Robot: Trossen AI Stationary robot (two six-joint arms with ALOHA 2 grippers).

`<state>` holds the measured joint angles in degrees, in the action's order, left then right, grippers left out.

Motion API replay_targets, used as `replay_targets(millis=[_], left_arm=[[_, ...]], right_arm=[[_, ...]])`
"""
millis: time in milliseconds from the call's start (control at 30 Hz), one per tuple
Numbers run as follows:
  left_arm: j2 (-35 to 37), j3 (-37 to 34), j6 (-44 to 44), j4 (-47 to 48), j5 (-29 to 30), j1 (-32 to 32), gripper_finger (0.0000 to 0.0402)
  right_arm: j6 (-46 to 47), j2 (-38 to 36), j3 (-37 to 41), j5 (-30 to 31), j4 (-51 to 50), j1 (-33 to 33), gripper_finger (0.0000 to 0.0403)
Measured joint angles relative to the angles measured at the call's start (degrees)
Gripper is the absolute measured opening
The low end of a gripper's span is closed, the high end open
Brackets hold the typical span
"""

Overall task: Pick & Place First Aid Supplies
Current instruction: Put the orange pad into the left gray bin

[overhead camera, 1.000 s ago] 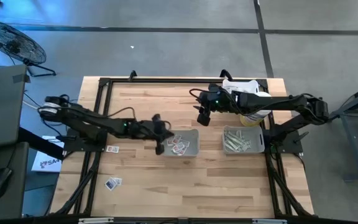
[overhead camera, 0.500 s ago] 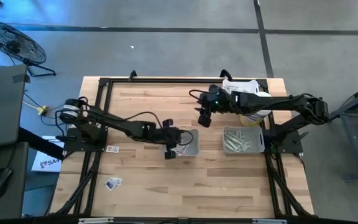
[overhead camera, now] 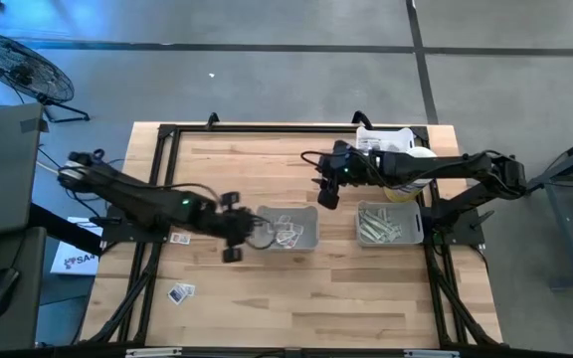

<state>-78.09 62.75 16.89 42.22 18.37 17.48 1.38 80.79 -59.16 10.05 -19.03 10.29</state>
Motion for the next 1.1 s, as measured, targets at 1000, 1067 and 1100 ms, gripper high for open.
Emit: replay_targets(millis=[1000, 1067, 1100], left_arm=[[8.7, -32.9, 33.3, 14.9, -11.3, 7.7, 0.0115], [8.7, -34.3, 32.4, 11.1, -10.3, 7.7, 0.0115], [8.8, -35.0, 31.3, 9.4, -10.3, 7.7, 0.0114]], right_arm=[[10.6, 0.0, 0.0, 11.8, 10.4, -19.2, 0.0154], [10.6, 0.0, 0.0, 12.4, 10.7, -20.3, 0.0154], [10.6, 0.0, 0.0, 12.4, 10.8, -20.8, 0.0154]])
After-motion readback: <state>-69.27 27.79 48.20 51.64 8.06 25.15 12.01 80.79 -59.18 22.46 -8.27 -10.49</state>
